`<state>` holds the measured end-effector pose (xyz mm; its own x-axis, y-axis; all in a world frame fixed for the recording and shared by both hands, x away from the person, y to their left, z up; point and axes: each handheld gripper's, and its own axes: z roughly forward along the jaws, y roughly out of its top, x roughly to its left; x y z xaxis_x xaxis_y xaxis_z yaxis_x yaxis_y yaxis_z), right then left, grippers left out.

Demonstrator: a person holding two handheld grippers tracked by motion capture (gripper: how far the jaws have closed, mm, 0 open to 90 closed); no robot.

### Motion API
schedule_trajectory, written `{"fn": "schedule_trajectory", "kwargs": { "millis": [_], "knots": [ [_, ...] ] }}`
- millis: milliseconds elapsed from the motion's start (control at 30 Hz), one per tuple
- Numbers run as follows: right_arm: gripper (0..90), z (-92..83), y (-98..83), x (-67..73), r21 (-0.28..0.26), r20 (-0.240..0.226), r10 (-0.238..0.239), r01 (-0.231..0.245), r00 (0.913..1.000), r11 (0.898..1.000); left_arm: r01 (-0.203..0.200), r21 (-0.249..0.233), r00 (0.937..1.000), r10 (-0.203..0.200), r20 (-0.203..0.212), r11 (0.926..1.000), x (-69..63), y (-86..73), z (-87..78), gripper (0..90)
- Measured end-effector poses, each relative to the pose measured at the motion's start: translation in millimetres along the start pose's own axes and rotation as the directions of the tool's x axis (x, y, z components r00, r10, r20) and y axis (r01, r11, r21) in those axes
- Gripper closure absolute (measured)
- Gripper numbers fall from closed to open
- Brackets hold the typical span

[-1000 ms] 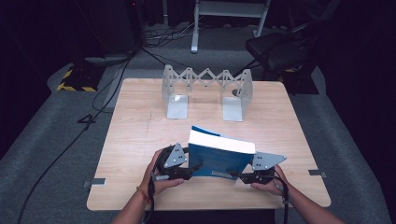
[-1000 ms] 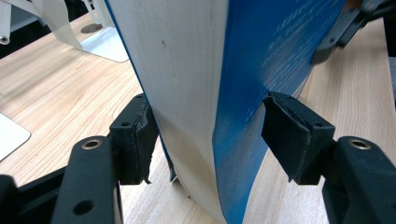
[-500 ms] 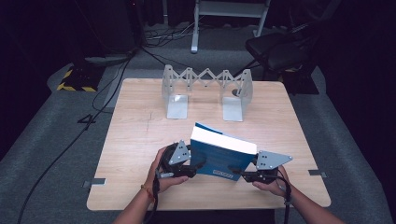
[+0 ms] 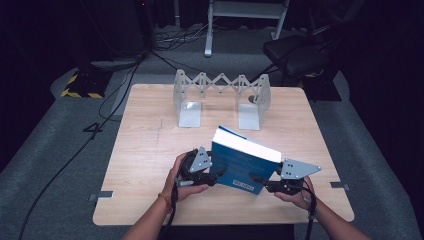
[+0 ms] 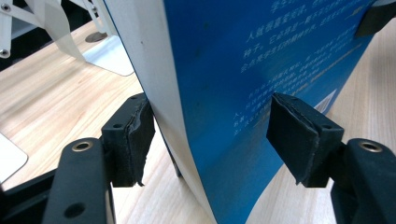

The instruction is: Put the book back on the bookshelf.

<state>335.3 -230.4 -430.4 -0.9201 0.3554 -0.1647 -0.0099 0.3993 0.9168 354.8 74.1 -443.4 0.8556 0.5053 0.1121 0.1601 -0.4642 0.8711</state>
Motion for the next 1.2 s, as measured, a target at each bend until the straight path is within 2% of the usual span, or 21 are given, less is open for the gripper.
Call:
{"fn": "schedule_trajectory", "kwargs": {
  "millis": [100,300,633,767,833,933,1000,1033,1200],
  "knots": [
    [58.7,-4.7,4.0,-0.6,-0.018,0.023,0.004,-0.004,0.9997,1.000,-0.009,0.000,0.9999,0.009,0.008,1.0000,0.4,2.8,4.5,31.8],
    [58.5,-10.8,8.3,-2.6,-0.033,0.037,-0.001,0.002,0.9993,0.999,-0.016,0.001,0.9998,0.016,0.011,0.9999,-0.3,6.0,9.3,31.5],
    [59.1,-14.2,22.8,-0.9,-0.050,0.040,0.001,0.002,0.9992,0.999,-0.024,0.009,0.9997,0.024,0.009,0.9997,-1.3,5.6,7.5,31.0],
    [59.6,-14.4,25.2,-0.9,-0.050,0.038,0.007,-0.005,0.9993,0.999,-0.023,0.010,0.9997,0.023,-0.009,0.9997,-2.9,4.5,6.6,30.3],
    [59.7,-14.4,26.0,-0.9,-0.051,0.037,0.012,-0.010,0.9993,0.999,-0.015,0.012,0.9996,0.015,-0.023,0.9998,-4.0,1.5,5.3,34.2],
    [59.9,-14.5,27.3,-1.4,-0.048,0.039,0.020,-0.018,0.9990,0.999,-0.005,0.046,0.9990,0.007,-0.044,0.9989,-2.5,-7.1,5.5,34.6],
    [60.0,-14.6,27.8,-1.5,-0.049,0.038,0.022,-0.020,0.9991,0.999,0.004,0.080,0.9991,0.000,-0.042,0.9968,-3.3,-14.7,7.9,34.8],
    [60.0,-14.6,27.8,-1.5,-0.049,0.038,0.022,-0.020,0.9991,0.999,0.004,0.080,0.9991,0.000,-0.042,0.9968,-3.3,-14.7,7.9,34.8],
    [59.9,-15.1,29.2,-1.5,-0.051,0.034,0.019,-0.017,0.9992,0.999,-0.013,0.184,0.9999,0.013,0.002,0.9828,-15.3,-36.2,17.2,34.5]
  ]
}}
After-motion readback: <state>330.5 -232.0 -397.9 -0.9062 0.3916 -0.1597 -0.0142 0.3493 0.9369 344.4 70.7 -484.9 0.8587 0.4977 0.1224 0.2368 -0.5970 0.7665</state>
